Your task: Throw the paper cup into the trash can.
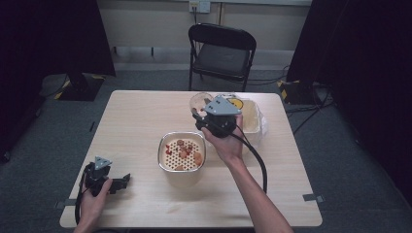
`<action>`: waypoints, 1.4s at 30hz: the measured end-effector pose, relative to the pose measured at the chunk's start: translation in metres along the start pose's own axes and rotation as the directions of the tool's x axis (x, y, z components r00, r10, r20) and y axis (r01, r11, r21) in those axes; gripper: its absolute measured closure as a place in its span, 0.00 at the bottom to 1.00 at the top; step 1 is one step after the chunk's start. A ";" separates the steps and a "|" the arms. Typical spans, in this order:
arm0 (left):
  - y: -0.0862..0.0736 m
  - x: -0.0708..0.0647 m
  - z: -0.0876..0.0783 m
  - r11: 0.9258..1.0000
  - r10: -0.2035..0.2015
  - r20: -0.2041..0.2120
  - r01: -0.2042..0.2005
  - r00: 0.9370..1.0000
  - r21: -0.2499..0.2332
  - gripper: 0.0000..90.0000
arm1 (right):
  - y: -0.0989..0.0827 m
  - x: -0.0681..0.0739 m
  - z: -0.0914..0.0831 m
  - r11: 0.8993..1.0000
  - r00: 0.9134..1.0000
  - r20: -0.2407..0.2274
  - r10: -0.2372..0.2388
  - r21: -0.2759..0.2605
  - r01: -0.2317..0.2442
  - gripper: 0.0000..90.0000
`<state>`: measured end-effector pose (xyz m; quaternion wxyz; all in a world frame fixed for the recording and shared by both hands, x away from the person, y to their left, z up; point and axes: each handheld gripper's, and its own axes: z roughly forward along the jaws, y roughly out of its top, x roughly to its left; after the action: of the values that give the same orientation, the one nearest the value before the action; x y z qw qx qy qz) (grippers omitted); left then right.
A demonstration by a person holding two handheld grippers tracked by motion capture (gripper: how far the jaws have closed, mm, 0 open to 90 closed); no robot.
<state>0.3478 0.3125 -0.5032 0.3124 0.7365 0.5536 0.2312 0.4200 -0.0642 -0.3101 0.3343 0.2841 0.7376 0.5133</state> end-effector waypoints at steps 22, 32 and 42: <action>0.000 0.000 0.000 1.000 0.000 0.000 0.000 1.000 0.000 0.00 | -0.025 -0.017 -0.044 0.991 0.987 -0.099 0.130 -0.033 -0.134 0.53; 0.000 0.000 0.000 1.000 0.000 0.000 0.000 1.000 0.000 0.00 | -0.055 -0.014 -0.079 0.987 0.982 -0.108 0.156 -0.015 -0.158 0.53; 0.000 0.000 0.000 1.000 0.000 0.000 0.000 1.000 0.000 0.00 | -0.103 -0.015 -0.097 0.978 0.976 -0.079 0.201 0.080 -0.195 0.52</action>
<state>0.3478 0.3125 -0.5032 0.3125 0.7364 0.5536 0.2313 0.3456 -0.1628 -0.3801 0.2387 0.3456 0.7372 0.5292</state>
